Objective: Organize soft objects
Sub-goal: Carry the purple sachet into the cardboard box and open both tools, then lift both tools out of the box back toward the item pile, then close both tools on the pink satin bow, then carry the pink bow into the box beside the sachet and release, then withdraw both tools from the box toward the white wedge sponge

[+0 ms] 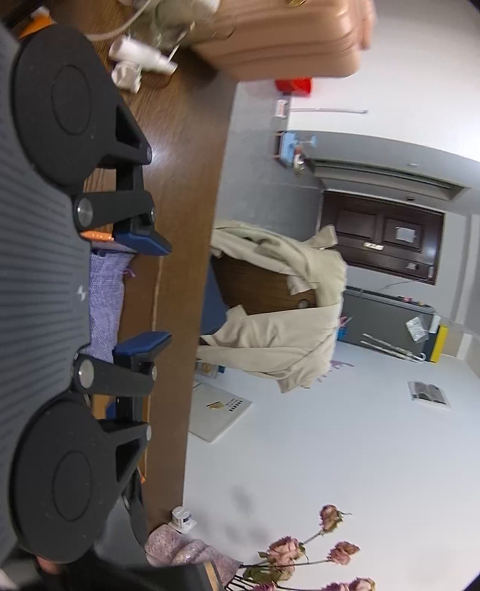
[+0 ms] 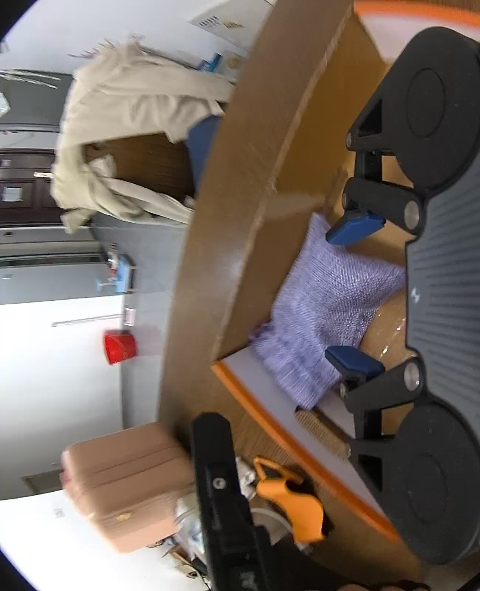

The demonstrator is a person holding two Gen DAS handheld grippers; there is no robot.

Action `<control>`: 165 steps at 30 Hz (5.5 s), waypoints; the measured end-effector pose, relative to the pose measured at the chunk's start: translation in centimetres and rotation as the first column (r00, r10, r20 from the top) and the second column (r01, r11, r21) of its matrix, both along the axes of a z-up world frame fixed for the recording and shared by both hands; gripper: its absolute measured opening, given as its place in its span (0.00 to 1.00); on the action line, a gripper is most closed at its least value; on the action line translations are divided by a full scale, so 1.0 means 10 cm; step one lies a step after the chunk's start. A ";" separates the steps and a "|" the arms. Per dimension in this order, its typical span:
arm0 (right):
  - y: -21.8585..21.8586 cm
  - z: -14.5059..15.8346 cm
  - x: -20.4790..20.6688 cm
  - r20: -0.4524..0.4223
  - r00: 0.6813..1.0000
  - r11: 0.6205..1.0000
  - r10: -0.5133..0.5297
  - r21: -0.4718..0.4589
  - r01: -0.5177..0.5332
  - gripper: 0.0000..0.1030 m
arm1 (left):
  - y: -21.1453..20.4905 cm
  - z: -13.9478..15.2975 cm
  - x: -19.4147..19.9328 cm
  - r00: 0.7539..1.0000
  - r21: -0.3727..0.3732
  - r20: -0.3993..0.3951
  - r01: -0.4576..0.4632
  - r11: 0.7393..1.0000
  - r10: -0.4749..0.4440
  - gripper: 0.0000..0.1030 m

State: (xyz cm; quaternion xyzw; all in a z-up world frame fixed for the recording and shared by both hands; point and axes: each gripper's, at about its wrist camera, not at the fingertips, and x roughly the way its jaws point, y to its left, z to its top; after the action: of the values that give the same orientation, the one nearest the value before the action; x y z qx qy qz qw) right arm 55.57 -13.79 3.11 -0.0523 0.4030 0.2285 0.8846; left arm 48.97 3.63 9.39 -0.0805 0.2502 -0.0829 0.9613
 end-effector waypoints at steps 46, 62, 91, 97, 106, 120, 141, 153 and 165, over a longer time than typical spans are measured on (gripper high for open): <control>-1.62 -0.36 -4.63 0.373 0.885 0.958 -0.277 0.181 0.224 0.86 | -1.02 -0.96 -4.09 0.962 0.084 0.156 0.214 0.973 -0.225 1.00; -2.11 -0.70 -3.79 0.174 0.964 0.937 -0.199 0.323 0.135 0.36 | -1.54 -1.35 -3.47 0.966 -0.001 -0.057 0.252 0.968 -0.252 0.40; -2.20 -0.45 -4.03 0.092 0.985 0.878 -0.146 0.472 0.086 0.22 | -1.31 -0.77 -3.38 0.935 -0.124 0.070 0.353 0.927 -0.347 0.14; -2.02 0.05 -3.52 0.243 0.963 0.901 -0.118 0.434 0.001 0.21 | -1.21 -0.36 -2.63 0.932 -0.112 0.161 0.343 0.933 -0.323 0.13; -1.79 0.40 -1.54 0.240 0.965 0.952 -0.106 0.306 0.028 0.21 | -1.26 -0.24 -0.43 0.948 -0.146 -0.018 0.311 0.939 -0.317 0.14; -1.30 -0.29 0.10 0.197 0.960 0.966 -0.199 -0.124 0.226 0.46 | -1.41 -0.97 0.71 0.944 -0.137 -0.242 0.195 0.971 -0.224 0.29; -1.82 0.99 -1.32 0.405 0.873 0.960 -0.272 0.057 0.272 0.92 | -0.58 0.36 -0.86 0.994 0.091 0.042 0.099 0.991 -0.103 0.77; -1.60 0.81 -3.19 0.514 0.818 0.966 -0.258 0.116 0.232 0.99 | -0.32 -0.03 -2.73 0.968 0.250 0.235 0.027 0.968 -0.088 0.96; -1.20 -0.41 -4.74 0.443 0.796 0.907 -0.413 0.285 0.312 1.00 | -0.34 -0.86 -4.10 0.973 0.179 0.210 0.062 0.982 -0.100 1.00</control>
State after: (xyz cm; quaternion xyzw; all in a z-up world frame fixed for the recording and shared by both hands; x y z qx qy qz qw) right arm 8.14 -25.80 -0.98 0.0574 0.1416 0.0720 0.9856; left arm 8.00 0.22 0.84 0.0222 0.1527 -0.1086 0.9820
